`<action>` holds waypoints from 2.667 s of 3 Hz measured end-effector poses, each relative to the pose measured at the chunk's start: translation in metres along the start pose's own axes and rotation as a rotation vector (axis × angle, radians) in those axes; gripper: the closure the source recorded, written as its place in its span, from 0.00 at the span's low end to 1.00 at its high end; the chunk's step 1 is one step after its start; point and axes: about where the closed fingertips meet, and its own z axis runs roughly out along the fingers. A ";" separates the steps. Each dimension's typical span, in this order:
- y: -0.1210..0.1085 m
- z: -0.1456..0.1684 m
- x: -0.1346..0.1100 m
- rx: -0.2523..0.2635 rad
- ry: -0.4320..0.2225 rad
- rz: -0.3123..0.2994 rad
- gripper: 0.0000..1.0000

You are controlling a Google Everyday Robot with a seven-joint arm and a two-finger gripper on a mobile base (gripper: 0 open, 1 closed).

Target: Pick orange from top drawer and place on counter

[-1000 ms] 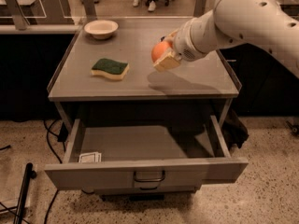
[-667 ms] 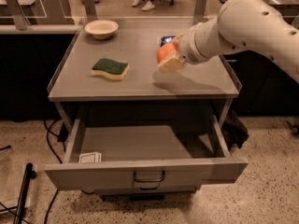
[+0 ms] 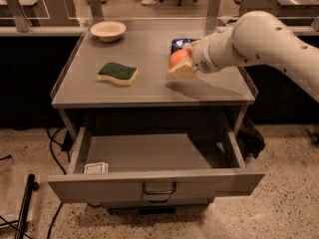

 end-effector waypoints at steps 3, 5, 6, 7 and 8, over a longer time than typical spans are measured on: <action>0.003 0.026 0.020 -0.021 -0.020 0.082 1.00; 0.005 0.028 0.023 -0.026 -0.021 0.093 0.82; 0.005 0.028 0.023 -0.026 -0.021 0.093 0.58; 0.005 0.028 0.023 -0.026 -0.021 0.093 0.35; 0.005 0.028 0.023 -0.026 -0.021 0.093 0.13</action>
Offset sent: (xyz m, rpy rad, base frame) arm 0.0167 -0.0031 -0.0341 0.0851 0.0518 -0.0317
